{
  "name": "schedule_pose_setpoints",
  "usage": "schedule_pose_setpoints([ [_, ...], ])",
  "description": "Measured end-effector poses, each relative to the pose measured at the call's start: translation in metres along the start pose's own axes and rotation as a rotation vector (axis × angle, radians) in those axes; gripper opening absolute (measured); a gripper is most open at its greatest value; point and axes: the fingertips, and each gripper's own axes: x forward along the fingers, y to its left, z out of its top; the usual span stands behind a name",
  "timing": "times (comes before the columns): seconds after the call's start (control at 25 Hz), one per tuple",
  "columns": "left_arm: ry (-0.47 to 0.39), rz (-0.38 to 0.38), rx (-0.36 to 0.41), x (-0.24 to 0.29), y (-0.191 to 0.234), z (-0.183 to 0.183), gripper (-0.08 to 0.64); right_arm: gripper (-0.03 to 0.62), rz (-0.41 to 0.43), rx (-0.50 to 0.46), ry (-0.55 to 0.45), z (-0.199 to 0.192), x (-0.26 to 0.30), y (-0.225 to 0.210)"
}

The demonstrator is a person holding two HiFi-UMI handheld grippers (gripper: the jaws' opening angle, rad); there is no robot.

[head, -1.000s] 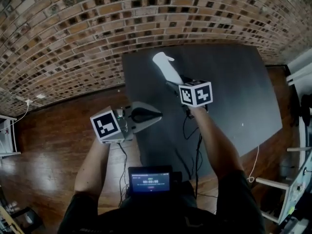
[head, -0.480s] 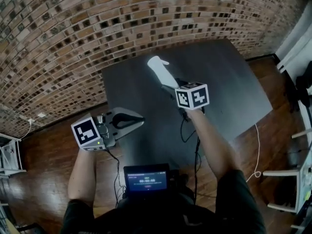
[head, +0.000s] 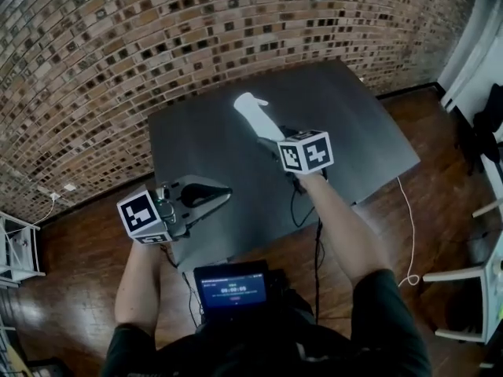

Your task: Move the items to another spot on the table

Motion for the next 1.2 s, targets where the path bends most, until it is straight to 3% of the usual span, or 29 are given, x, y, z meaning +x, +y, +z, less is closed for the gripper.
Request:
schedule_pose_setpoints([
  [0.4,-0.063,-0.087,-0.008,0.110,-0.048,0.021,-0.008,0.275,-0.069,0.030,-0.034,-0.041,-0.113,-0.065],
  [0.56,-0.036,-0.150,0.020,0.153,-0.056,0.026,-0.008,0.275,-0.117,0.046,-0.049,-0.044,-0.151,-0.098],
  [0.84,-0.039,-0.245,0.030,0.215,-0.047,0.025,-0.008,0.275,-0.185,0.087,-0.068,-0.049,-0.190,-0.157],
  [1.2,-0.027,-0.291,0.052,0.287,0.009,0.009,-0.008,0.275,-0.234,0.098,-0.030,-0.044,-0.191,-0.240],
])
